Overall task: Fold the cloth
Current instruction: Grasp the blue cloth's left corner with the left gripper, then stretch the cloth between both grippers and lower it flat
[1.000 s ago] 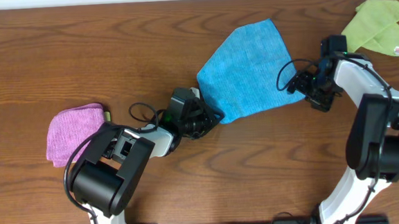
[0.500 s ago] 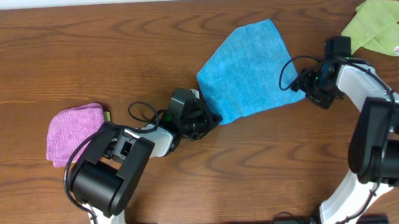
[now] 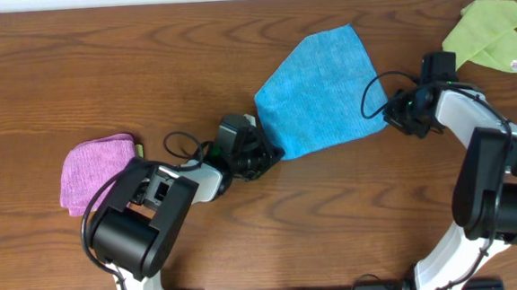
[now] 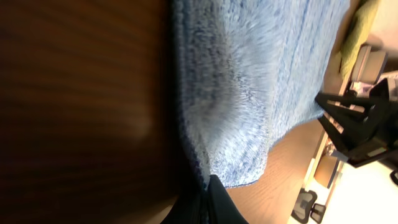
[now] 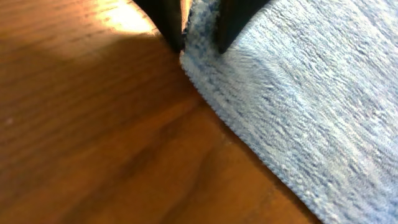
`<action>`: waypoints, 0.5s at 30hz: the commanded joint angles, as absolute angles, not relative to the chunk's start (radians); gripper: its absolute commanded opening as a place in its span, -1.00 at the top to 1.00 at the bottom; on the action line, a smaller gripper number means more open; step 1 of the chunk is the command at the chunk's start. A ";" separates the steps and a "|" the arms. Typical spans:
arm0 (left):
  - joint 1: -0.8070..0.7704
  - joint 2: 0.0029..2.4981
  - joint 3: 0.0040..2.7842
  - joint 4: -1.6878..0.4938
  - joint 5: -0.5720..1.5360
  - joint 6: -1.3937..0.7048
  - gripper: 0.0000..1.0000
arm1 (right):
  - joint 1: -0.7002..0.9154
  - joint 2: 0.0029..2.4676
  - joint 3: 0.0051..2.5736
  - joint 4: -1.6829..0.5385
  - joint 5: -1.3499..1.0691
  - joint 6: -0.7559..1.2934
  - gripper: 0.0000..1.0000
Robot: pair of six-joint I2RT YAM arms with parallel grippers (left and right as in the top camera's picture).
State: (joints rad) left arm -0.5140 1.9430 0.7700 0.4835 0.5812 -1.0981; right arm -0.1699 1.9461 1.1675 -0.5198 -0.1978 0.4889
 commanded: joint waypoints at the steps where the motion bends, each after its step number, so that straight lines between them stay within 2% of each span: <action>1: -0.487 1.962 0.761 0.475 0.607 -1.075 0.89 | -0.168 1.998 1.105 -0.530 -0.245 0.504 0.97; 6: -0.463 1.962 0.761 0.476 0.633 -1.069 0.89 | -0.139 1.998 1.105 -0.530 -0.297 0.504 0.97; 15: -0.336 1.962 0.761 0.476 0.820 -1.013 0.89 | -0.002 1.967 1.105 -0.571 -0.348 0.532 0.97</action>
